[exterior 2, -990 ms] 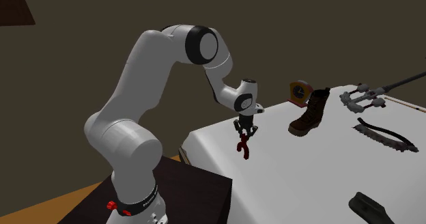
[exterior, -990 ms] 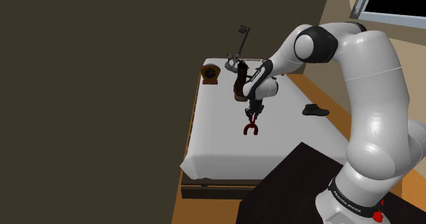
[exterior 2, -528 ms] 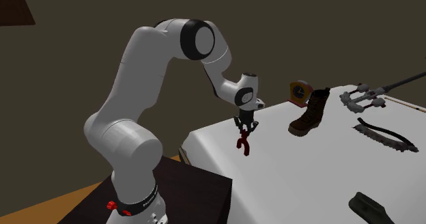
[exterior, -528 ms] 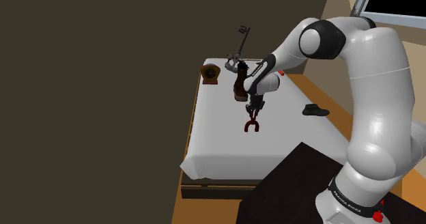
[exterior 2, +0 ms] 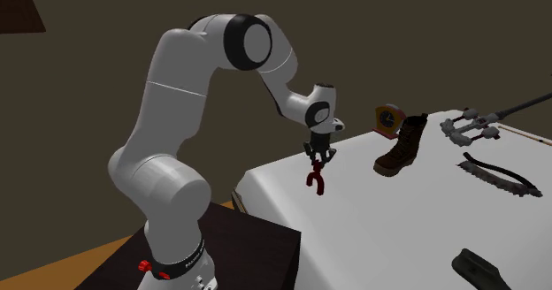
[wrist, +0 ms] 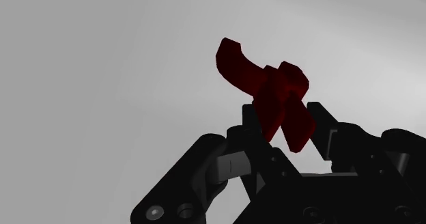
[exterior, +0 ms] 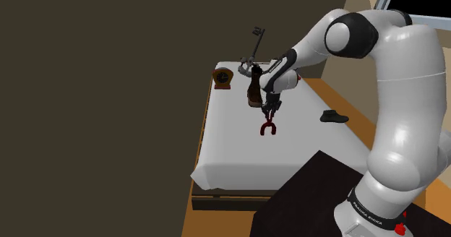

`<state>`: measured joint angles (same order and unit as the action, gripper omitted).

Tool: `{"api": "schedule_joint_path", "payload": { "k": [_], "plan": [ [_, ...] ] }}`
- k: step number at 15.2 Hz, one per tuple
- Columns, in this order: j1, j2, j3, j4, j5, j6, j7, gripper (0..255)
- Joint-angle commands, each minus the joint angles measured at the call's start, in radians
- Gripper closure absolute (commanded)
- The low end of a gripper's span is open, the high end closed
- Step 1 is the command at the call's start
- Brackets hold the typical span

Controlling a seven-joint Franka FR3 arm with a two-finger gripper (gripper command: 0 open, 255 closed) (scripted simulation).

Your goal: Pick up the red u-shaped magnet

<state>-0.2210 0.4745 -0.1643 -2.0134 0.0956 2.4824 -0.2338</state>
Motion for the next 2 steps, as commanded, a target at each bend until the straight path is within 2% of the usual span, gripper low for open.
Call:
{"api": "schedule_joint_path", "payload": {
  "k": [1,2],
  "plan": [
    [0.002,-0.012,-0.002,0.0,-0.003,-0.012,0.002,255],
    [0.002,-0.012,-0.002,0.0,-0.003,-0.013,0.002,255]
  ]
}}
